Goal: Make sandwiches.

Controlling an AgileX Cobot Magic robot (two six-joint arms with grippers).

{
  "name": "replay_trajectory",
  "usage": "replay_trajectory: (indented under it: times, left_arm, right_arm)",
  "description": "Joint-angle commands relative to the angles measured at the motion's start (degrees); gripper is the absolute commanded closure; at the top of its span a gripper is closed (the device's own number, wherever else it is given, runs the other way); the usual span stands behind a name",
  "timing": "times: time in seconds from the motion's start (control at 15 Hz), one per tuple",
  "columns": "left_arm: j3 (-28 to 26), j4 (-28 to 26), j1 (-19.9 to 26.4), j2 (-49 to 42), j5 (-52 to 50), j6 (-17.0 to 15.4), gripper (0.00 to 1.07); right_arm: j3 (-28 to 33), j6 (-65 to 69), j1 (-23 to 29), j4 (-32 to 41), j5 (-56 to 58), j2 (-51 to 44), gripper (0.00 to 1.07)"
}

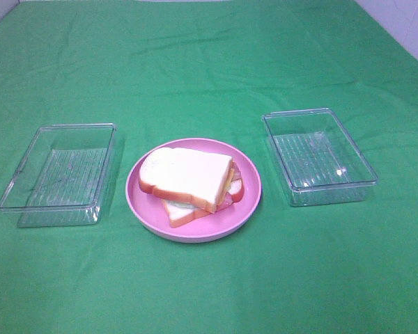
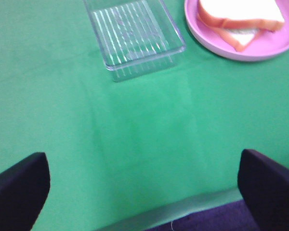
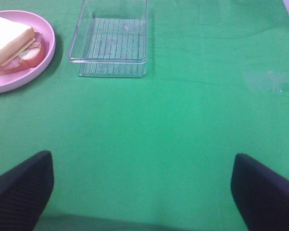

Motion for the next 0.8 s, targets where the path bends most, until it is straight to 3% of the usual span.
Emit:
replay_trajectory:
  times: [0.07, 0.27, 0.8]
  left_arm:
    - [0.11, -0.11, 5.79, -6.19, -0.06, 0.11, 0.06]
    - [0.11, -0.11, 9.05, -12.95, -0.11, 0.11, 0.06]
    - [0.11, 0.06, 9.17, -12.78, -0.17, 0.17, 0.06]
  right_arm:
    - [0.23, -0.40, -0.34, 0.29, -0.40, -1.78, 0.12]
    - [0.23, -0.40, -0.34, 0.29, -0.40, -1.78, 0.12]
    - [0.23, -0.40, -0.29, 0.29, -0.40, -1.55, 0.12]
